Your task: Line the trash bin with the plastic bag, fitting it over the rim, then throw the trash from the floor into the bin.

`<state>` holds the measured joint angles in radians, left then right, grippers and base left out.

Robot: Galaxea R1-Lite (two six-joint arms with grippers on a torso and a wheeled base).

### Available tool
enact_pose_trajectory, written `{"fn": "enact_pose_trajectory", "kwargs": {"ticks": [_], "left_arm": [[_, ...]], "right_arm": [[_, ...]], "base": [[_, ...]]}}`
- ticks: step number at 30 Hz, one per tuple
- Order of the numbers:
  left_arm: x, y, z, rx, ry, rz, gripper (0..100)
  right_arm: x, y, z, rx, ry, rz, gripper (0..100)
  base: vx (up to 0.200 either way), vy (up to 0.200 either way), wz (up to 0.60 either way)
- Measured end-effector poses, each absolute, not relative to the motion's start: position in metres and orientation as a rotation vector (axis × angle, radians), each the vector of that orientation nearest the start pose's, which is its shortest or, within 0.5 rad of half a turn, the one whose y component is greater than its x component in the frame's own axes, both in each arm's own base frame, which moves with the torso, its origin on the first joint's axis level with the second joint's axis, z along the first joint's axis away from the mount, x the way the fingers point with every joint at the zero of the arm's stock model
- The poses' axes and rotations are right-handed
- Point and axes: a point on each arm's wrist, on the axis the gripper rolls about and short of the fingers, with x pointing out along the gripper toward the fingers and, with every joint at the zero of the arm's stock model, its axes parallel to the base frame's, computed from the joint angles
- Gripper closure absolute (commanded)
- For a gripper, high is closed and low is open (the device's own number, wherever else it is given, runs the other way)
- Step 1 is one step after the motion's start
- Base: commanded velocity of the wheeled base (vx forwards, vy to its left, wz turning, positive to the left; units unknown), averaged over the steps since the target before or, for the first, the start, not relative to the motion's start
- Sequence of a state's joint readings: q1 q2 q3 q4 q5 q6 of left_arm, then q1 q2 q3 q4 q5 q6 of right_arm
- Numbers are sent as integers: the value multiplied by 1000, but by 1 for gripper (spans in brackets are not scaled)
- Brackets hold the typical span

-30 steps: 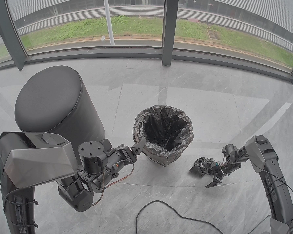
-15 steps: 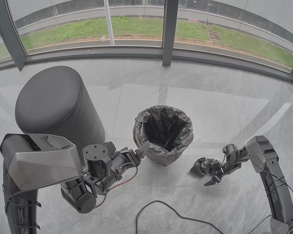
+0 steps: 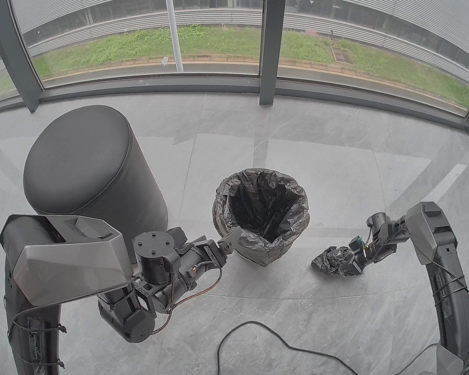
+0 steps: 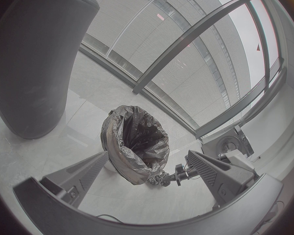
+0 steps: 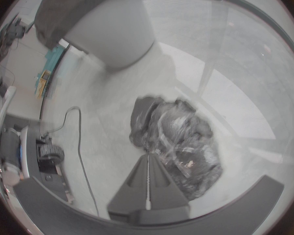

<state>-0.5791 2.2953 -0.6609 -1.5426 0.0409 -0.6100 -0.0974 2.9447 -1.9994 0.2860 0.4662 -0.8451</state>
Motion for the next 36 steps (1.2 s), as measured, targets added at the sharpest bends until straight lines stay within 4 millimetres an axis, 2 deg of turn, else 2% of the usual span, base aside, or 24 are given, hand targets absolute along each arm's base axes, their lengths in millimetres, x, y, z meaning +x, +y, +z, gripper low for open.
{"fn": "enact_pose_trajectory", "kwargs": {"ticks": [5,9,13,18,19,24,36], "left_arm": [[305,-199,38,-560,244,-497,0],[305,-199,40,-547,237,-500,0],[303,-201,40,-545,236,-507,0],[302,-202,41,-544,237,-512,0],[302,-202,41,-544,236,-513,0],[301,-202,45,-547,228,-515,0],[301,-199,48,-552,220,-510,0]], "right_arm": [[500,-47,-82,-363,887,709,100],[503,-51,-51,-375,836,683,100],[504,-52,-42,-393,816,683,100],[502,-53,-51,-383,842,695,100],[500,-52,-53,-375,858,700,0],[498,-51,-62,-363,885,711,0],[506,-55,-91,-431,795,697,0]], "base": [[0,0,0],[0,0,0],[0,0,0],[0,0,0],[0,0,0],[0,0,0],[0,0,0]]}}
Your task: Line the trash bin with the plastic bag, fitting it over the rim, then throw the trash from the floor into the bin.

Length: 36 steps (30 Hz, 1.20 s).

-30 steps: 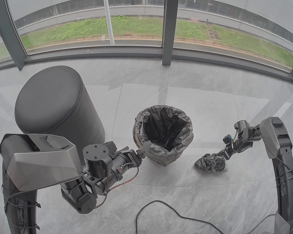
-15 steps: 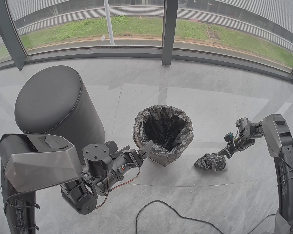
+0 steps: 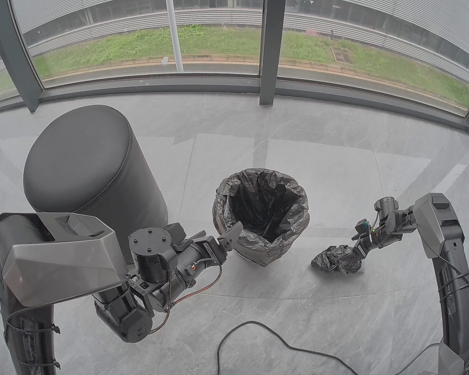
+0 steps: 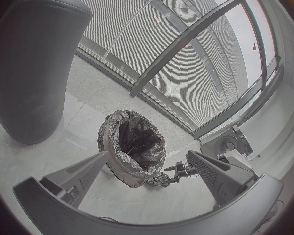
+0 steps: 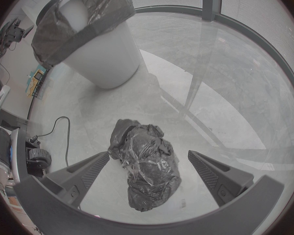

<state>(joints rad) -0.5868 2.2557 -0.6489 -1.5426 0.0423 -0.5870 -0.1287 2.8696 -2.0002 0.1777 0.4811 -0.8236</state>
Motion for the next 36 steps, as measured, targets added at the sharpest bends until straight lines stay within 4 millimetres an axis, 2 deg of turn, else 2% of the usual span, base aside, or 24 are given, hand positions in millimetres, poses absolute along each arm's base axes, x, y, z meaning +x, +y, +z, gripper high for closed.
{"fn": "enact_pose_trajectory", "kwargs": {"ticks": [7,13,18,19,24,26,30,34,36], "left_arm": [[301,-198,49,-554,217,-495,0],[301,-198,49,-556,214,-490,0],[299,-197,50,-554,217,-488,0],[299,-197,50,-555,216,-489,0],[298,-196,53,-555,210,-491,0],[298,-196,55,-556,205,-492,0],[296,-195,58,-558,200,-493,0],[295,-193,61,-559,194,-494,0],[294,-193,63,-560,191,-495,0]], "right_arm": [[503,-51,-121,-459,805,737,0],[507,-47,-143,-499,734,723,0],[503,-45,-166,-465,738,735,0],[502,-45,-169,-454,745,736,100],[502,-46,-174,-397,750,704,100],[505,-46,-169,-386,739,691,100],[513,-46,-143,-383,696,667,100],[526,-50,-91,-391,605,615,100],[530,-53,-56,-396,552,581,100]], "base": [[0,0,0],[0,0,0],[0,0,0],[0,0,0],[0,0,0],[0,0,0],[0,0,0],[0,0,0],[0,0,0]]}}
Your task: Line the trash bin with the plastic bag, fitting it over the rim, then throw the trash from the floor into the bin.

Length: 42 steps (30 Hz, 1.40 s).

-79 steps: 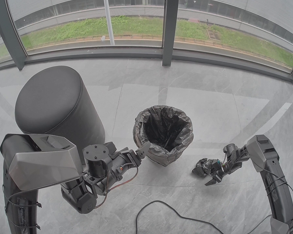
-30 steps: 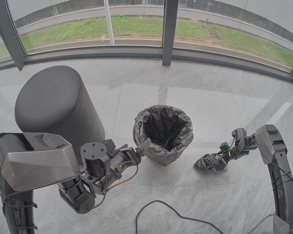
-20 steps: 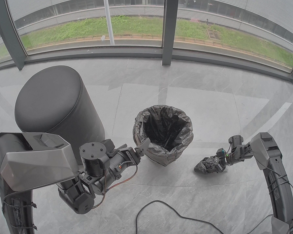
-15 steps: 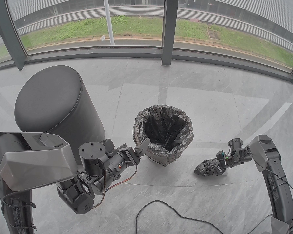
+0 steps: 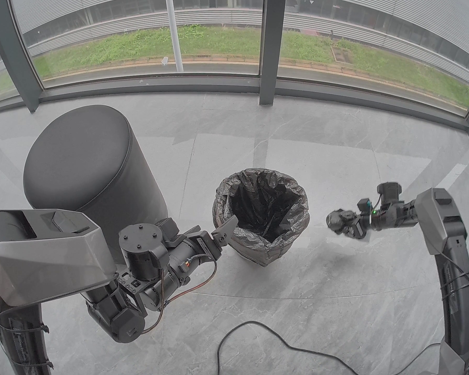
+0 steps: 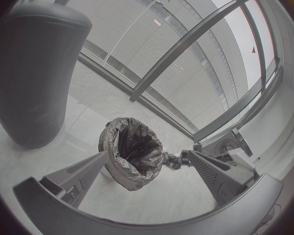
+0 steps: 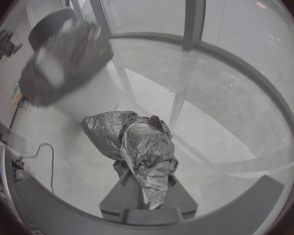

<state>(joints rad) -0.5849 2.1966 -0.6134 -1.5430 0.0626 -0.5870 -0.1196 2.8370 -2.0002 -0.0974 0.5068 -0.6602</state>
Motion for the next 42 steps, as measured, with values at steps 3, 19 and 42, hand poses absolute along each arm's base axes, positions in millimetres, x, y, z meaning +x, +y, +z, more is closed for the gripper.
{"fn": "enact_pose_trajectory", "kwargs": {"ticks": [3,19,42], "left_arm": [[292,-192,67,-562,185,-498,0],[274,-179,90,-571,153,-506,0],[239,-116,136,-586,36,-414,0]], "right_arm": [[532,-55,4,-407,480,527,100],[453,176,199,-463,264,704,100],[470,224,110,-567,319,777,0]], "base": [[0,0,0],[0,0,0],[0,0,0]]}}
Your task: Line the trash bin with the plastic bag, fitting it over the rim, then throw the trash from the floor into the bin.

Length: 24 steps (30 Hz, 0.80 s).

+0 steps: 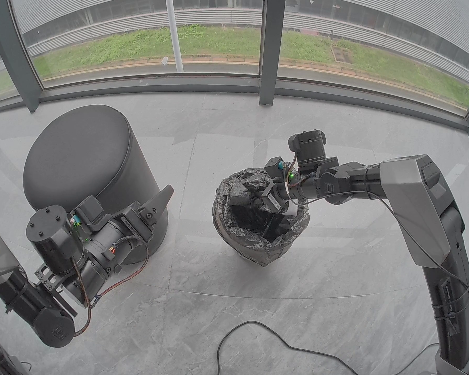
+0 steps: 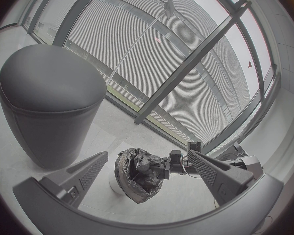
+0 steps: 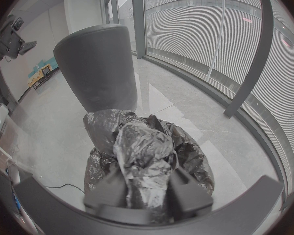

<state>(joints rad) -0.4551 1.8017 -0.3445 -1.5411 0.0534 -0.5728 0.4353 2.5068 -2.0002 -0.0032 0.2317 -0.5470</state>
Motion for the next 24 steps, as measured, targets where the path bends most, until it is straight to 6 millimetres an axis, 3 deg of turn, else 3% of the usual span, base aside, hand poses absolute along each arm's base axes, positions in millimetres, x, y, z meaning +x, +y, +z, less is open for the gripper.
{"fn": "enact_pose_trajectory", "kwargs": {"ticks": [9,18,24], "left_arm": [[223,-103,143,-575,14,-402,0],[214,-95,147,-575,-2,-390,0],[212,-91,151,-570,-22,-385,0]], "right_arm": [[474,224,105,-603,279,775,0],[481,210,105,-625,264,748,0],[474,205,136,-594,245,729,0]], "base": [[0,0,0],[0,0,0],[0,0,0]]}}
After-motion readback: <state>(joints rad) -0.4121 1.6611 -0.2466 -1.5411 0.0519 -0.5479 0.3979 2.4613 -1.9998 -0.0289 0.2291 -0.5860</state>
